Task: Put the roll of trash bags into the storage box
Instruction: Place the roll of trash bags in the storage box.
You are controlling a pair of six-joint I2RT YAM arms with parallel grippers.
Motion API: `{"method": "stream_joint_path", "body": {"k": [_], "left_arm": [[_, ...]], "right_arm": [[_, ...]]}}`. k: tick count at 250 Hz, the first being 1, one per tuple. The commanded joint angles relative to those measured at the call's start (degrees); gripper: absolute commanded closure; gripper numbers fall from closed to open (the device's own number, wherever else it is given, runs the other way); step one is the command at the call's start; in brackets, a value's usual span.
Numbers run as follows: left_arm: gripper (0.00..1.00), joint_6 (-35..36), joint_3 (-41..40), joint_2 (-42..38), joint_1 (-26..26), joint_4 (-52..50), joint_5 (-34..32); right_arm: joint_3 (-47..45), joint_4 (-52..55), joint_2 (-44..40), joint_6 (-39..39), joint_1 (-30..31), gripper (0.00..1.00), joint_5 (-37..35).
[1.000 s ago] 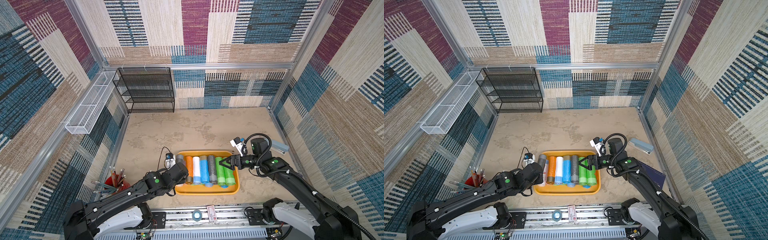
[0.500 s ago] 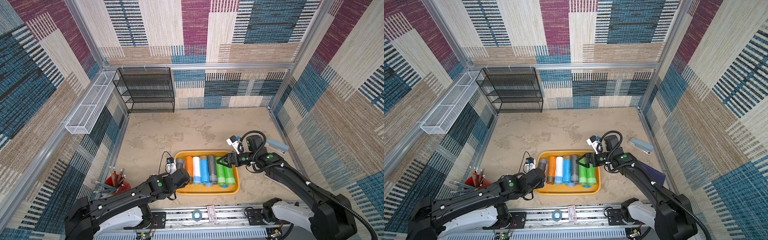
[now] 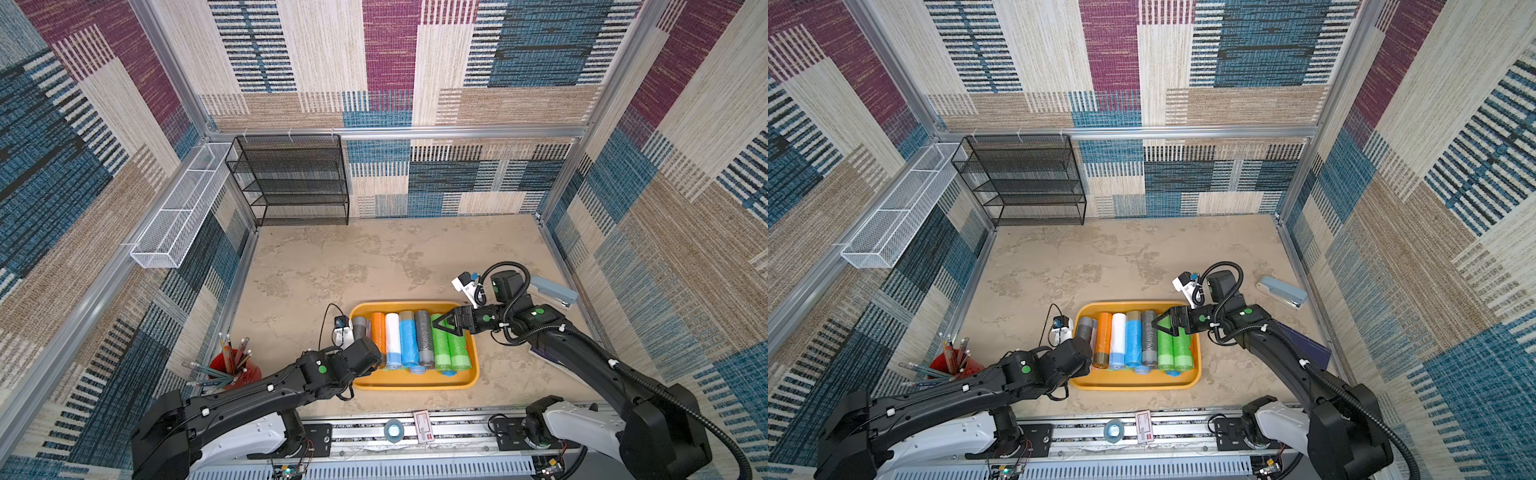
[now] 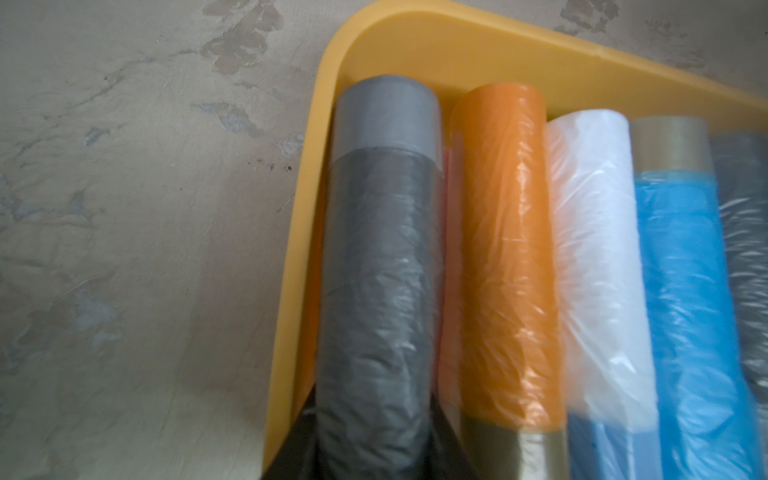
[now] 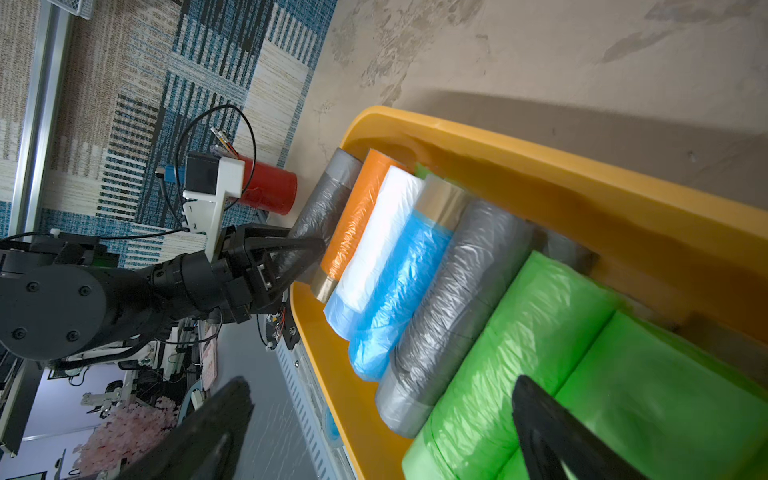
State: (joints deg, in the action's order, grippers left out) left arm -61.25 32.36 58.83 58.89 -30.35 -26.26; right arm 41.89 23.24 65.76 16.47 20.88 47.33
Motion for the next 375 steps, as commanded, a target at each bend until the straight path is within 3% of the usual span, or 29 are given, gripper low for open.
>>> {"method": "stream_joint_path", "body": {"k": [1, 130, 193, 226, 287, 345, 375], "left_arm": [[0.73, -0.2, -0.4, 0.8, 0.0, -2.1, 0.8], [0.71, 0.3, 0.6, 0.8, 0.0, -3.6, 0.7], [0.69, 1.9, 3.4, 4.4, 0.0, -2.3, 0.7], [0.66, 1.7, 6.0, 6.8, 0.0, -3.8, -0.1], [0.53, 2.8, 4.8, 8.2, 0.4, 1.1, 2.1], [0.47, 6.2, 10.5, 13.9, 0.7, -1.9, 3.7], [0.45, 7.8, 11.7, 15.2, 0.9, -0.9, 4.5]], "right_arm": [[0.1, -1.4, 0.3, -0.4, 0.0, 0.01, -0.3], [1.6, -0.8, 1.6, -1.1, 0.1, 0.01, -0.2], [1.1, -0.1, -0.3, -0.8, 0.0, 0.01, -0.9], [2.4, 1.8, 1.2, 0.8, 0.0, 0.01, -3.6], [14.8, 4.6, 3.4, 0.5, 0.0, 0.01, -4.8], [12.0, 0.8, 6.2, 3.1, 0.0, 0.01, -2.5], [11.6, 0.1, 4.9, 3.1, 0.0, 0.01, -4.8]]}}
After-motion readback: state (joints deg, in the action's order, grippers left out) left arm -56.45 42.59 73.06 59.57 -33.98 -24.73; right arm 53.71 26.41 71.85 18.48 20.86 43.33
